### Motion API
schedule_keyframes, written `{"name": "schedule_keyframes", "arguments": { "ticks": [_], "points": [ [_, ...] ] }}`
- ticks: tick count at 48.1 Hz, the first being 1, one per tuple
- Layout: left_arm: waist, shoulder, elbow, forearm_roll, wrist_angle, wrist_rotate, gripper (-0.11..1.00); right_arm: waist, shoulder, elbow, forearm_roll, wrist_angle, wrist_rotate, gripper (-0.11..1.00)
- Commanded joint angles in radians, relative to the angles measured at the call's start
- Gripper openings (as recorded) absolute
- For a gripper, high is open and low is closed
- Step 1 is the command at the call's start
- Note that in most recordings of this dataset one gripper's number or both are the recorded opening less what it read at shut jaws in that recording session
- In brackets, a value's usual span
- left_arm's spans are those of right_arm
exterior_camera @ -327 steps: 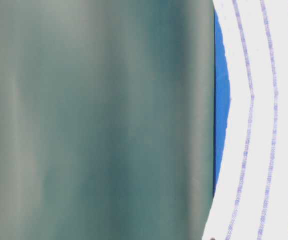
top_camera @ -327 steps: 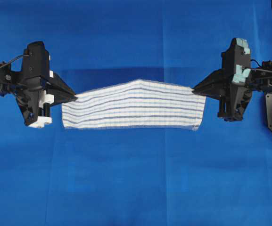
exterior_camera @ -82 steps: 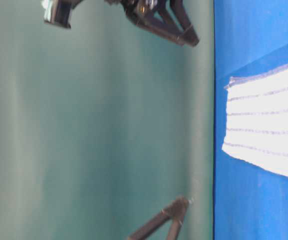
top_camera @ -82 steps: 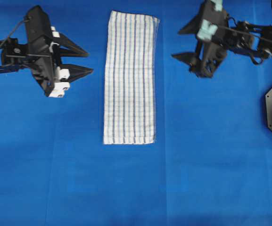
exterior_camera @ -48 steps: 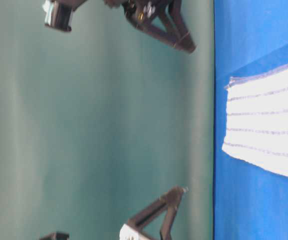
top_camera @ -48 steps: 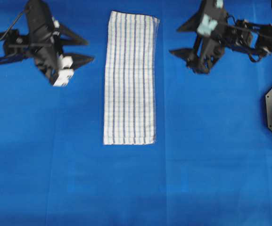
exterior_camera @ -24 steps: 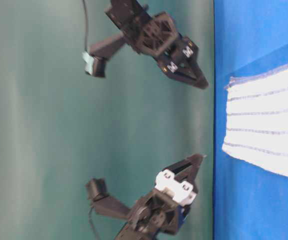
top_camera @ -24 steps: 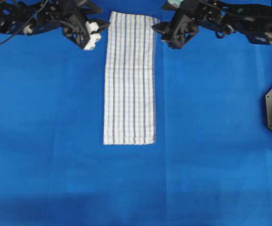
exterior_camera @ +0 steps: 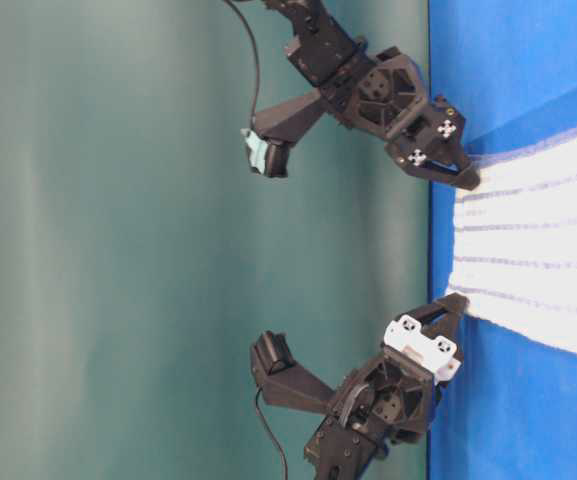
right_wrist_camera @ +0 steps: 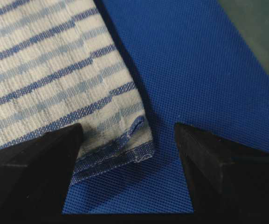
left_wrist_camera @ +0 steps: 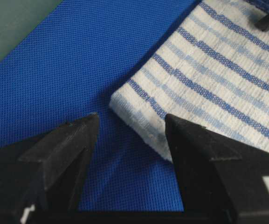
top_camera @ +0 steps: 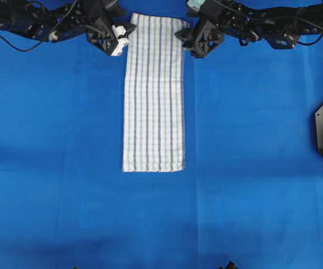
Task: Fold the blue towel.
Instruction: 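Move both grippers to the strip's top corners and pinch them, then lift the top end and fold it down onto the bottom half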
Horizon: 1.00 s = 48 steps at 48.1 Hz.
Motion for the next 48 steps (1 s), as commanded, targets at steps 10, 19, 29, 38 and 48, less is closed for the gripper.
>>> {"name": "schedule_keyframes", "arguments": {
  "ticks": [10, 19, 29, 38, 48],
  "points": [
    [-0.020, 0.020, -0.029, 0.000, -0.011, -0.002, 0.50, -0.003, 0.005, -0.020, 0.006, -0.015, 0.002, 0.71],
    [-0.044, 0.032, -0.031, 0.000, -0.017, 0.002, 0.30, 0.005, 0.006, -0.015, 0.006, -0.012, 0.002, 0.41],
    [-0.052, 0.029, -0.031, 0.002, -0.031, 0.005, 0.04, 0.014, 0.006, -0.014, 0.006, -0.011, 0.002, 0.09],
    [-0.051, 0.026, -0.032, 0.002, -0.032, 0.006, 0.04, 0.014, 0.005, -0.014, 0.006, -0.011, 0.003, 0.09],
    [-0.044, -0.015, -0.035, 0.006, -0.026, 0.054, 0.04, 0.014, -0.031, -0.012, 0.006, -0.003, 0.003, 0.09]
  ]
}}
